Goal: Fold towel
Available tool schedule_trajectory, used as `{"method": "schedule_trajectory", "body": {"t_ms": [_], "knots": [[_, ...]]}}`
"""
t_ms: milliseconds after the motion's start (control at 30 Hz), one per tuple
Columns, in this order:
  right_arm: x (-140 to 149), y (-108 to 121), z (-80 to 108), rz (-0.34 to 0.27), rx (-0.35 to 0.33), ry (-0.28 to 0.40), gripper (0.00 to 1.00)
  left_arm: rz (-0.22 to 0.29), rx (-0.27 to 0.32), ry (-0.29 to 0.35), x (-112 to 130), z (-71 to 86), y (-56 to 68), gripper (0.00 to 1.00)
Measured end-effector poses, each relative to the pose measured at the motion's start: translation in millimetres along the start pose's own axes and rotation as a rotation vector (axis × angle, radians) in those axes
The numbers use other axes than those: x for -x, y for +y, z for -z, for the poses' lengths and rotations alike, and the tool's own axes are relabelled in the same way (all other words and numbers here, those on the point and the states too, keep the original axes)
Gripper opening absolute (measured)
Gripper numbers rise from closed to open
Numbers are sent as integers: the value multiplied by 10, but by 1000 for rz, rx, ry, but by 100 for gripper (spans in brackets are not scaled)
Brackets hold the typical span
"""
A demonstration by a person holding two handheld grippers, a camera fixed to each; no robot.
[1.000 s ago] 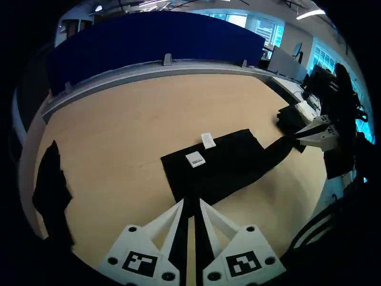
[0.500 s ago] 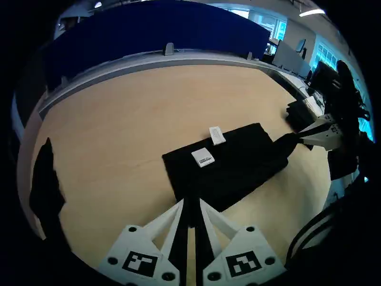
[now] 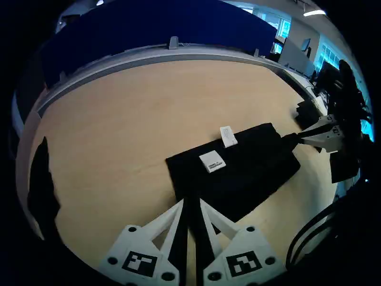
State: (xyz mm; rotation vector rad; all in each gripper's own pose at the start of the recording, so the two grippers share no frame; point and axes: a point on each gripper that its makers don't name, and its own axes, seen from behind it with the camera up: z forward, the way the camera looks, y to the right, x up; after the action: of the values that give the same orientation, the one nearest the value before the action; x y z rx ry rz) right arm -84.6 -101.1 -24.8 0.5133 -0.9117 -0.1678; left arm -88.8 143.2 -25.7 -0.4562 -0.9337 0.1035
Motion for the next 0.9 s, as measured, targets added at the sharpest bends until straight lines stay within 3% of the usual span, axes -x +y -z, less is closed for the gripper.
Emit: {"method": "schedule_trajectory", "body": {"t_ms": [200,500,733,900], "knots": [[-12,78,-113,-9,23,-14,21,4,-27,-2,-77,-131,-100,12],[-58,157,-176,-10,45,-12,29,-15,-46,7,-171,-205,-146,24],[-115,230,-199,-10,66,-4,39,-14,-55,8,-209,-190,-184,45],[-152,285,-212,-13,82,2,54,-21,-67,13,-224,-161,-230,52]]}}
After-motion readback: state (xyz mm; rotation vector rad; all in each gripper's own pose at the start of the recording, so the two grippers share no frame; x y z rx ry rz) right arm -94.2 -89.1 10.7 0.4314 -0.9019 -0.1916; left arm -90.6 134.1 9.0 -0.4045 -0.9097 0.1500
